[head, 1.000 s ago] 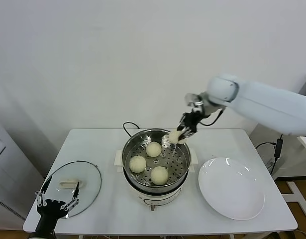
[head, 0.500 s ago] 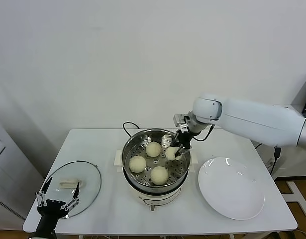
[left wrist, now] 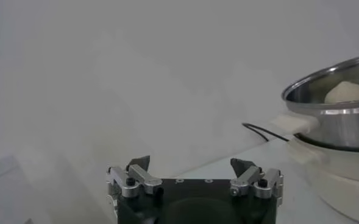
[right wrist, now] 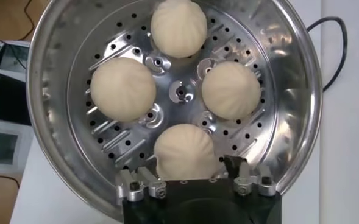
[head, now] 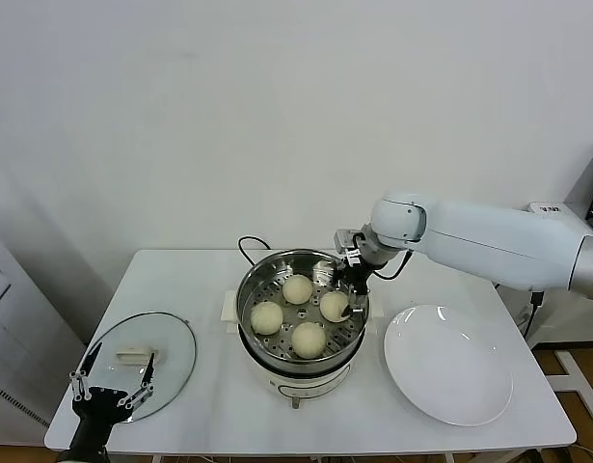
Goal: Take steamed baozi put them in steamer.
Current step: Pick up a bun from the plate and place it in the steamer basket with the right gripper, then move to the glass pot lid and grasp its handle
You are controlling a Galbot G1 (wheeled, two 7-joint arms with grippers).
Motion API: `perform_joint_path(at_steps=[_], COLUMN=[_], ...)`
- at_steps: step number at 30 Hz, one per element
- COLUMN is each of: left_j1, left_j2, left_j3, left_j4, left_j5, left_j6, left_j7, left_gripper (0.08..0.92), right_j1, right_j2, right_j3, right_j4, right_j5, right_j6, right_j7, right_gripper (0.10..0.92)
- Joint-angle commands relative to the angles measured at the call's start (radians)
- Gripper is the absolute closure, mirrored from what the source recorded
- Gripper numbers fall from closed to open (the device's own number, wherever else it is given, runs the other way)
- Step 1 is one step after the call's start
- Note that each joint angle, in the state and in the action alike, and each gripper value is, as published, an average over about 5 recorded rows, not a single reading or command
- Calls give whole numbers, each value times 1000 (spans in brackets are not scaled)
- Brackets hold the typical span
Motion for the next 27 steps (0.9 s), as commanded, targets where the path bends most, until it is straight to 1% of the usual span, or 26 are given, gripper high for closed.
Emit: perform_joint_path(at_steps=[1, 3, 4, 6, 8, 11, 16, 18, 20, 23, 27], left_j1=[8, 12, 12, 9, 1, -10, -23, -29, -33, -36, -42], left_j2=[3, 7, 9, 12, 14, 14, 20, 22, 23, 24, 28], left_j3=[-3, -6, -6, -6, -3, 7, 21, 23, 24, 25, 30], left_j4=[-10, -15, -17, -17, -14, -11, -14, -15, -16, -14, -14], left_j5=[-3, -8, -11, -13, -12, -6, 7, 9, 8, 9, 19], left_j6=[-5, -6, -6, -5, -2, 3, 15, 19, 23, 27, 34], left_j7=[1, 1, 0, 0, -1, -3, -5, -7, -8, -8, -8], left_gripper=[177, 177, 177, 177, 177, 177, 177, 177, 177, 177, 177], right_j1=[25, 26, 22, -6, -87, -299, -805, -1042, -1265, -1553, -1840], right_j2=[-59, -107, -133, -197, -264, -343, -374, -348, -289, -180, -49], right_j3=[99, 151, 176, 226, 311, 521, 1022, 1267, 1504, 1792, 2037], right_j4=[18, 17, 13, -2, -14, -23, -10, 12, 53, 136, 218], right_j5=[144, 254, 312, 419, 505, 564, 533, 501, 452, 384, 250], right_j6=[18, 52, 76, 142, 223, 330, 439, 464, 466, 458, 490], right_j7=[1, 35, 76, 218, 407, 644, 922, 996, 1040, 1055, 968], right_gripper=[214, 206, 204, 203, 203, 203, 203, 203, 203, 203, 203])
